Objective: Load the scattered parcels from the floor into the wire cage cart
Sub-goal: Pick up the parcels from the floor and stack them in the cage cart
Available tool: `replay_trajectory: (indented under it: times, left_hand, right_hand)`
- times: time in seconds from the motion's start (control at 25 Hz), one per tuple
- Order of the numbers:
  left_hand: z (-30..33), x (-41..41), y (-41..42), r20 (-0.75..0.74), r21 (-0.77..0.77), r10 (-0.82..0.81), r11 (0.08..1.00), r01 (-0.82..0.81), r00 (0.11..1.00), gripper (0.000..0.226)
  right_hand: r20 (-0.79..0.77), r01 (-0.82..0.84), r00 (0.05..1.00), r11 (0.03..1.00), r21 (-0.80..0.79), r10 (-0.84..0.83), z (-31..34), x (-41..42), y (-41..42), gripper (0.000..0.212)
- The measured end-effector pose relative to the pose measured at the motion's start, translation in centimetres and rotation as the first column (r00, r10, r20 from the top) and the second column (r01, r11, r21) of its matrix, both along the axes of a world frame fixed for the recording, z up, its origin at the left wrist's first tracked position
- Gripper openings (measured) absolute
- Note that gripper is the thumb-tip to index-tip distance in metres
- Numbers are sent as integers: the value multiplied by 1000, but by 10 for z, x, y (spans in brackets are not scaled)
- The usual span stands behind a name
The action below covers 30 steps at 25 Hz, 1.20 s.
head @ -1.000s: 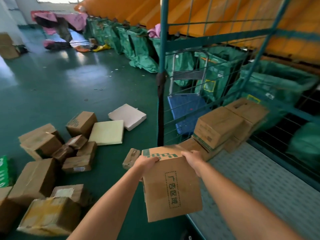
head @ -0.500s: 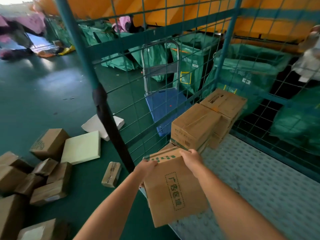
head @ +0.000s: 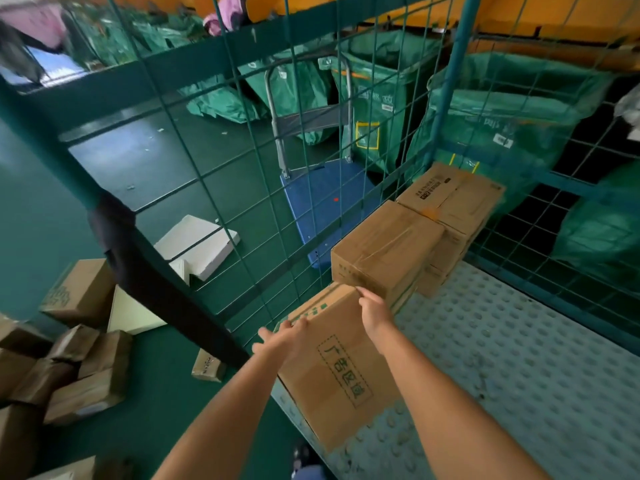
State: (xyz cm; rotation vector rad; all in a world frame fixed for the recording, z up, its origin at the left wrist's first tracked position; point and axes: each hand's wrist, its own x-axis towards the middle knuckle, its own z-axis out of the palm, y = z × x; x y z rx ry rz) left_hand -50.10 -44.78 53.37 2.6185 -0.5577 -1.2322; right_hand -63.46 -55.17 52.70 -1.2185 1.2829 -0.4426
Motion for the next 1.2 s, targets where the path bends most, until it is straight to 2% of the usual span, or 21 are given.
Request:
replay_trajectory:
  times: [0.04,0.16,0.2,0.28,0.36,0.4,0.44,0.48,0.56,0.6,0.64,0.68,0.72,0.76,0.8,0.88,1.0,1.08,1.12,1.2]
  left_hand:
    - [4,3,-8,38,27,-37,999,36,999,52]
    - [10,7,-36,106,-49,-83,995,88,991,46]
    - [5,7,-44,90,-25,-102,994,105,991,60]
    - [-8,11,-58,113,29,-95,995,92,989,101]
    - [-42,17,-75,88,9,-31,999,31,996,119]
    - [-36,12,-75,70,28,-22,999,20,997,124]
    - [0,-2,-66,36,61,-38,998,36,999,130]
    - [28,-13,-61,-46,47,-18,999,20,999,132]
    - [44,-15,-53,-97,-58,-42,998,36,994,104]
    - [42,-8,-47,-114,-75,-43,997,35,993,97]
    - [28,5,-44,-102,-49,-4,999,-1,995,107]
    - [5,20,-43,-26,-7,-5,1000,5,1000,124]
    - [-33,40,-48,31,-2,-16,1000,16,999,133]
    - [-67,59,-55,54,-35,8,999,-7,998,131]
    - [-67,63,-56,47,-69,24,997,-21,999,118]
    - [-6,39,-45,61,-133,16,991,-8,998,88]
    - [15,35,-44,24,-185,-27,982,31,999,66]
    - [12,42,-42,13,-151,-43,987,44,999,65]
    - [11,46,-42,7,-133,-51,990,52,999,61]
    - [8,56,-42,-12,-137,-46,990,44,999,56]
  right_hand:
    - [10,-2,1000,1000,3,2,1,2,-6,44]
    - [-3,-3,1000,1000,-5,3,3,6,-10,41]
    - [-7,-1,1000,1000,7,1,2,6,-9,41]
    - [36,33,999,998,56,-35,1,3,-9,39]
    - [109,84,989,987,137,-99,1,3,-10,41]
    - [120,120,983,979,163,-141,-2,3,-8,43]
    - [102,143,982,975,168,-162,-5,4,-4,43]
    - [50,165,983,974,158,-175,-11,4,-2,40]
    - [-147,178,977,972,155,-156,-27,1,3,25]
    - [-287,155,953,969,194,-95,-35,-5,6,41]
    - [-414,123,910,951,285,7,-47,-13,9,63]
    - [-458,105,884,912,395,96,-57,-21,13,77]
    - [-422,110,897,855,507,135,-63,-27,16,83]
    - [-335,131,936,774,620,111,-65,-29,20,84]
    - [-238,142,970,697,703,42,-62,-29,26,83]
    - [-161,130,987,659,741,-14,-57,-22,30,74]
    - [-161,104,987,764,636,0,-55,-10,29,78]
    - [-182,161,981,823,545,-71,-66,-6,18,86]
    - [-190,188,976,841,507,-103,-58,-6,16,84]
    - [-165,245,968,853,461,-189,-43,-5,17,64]
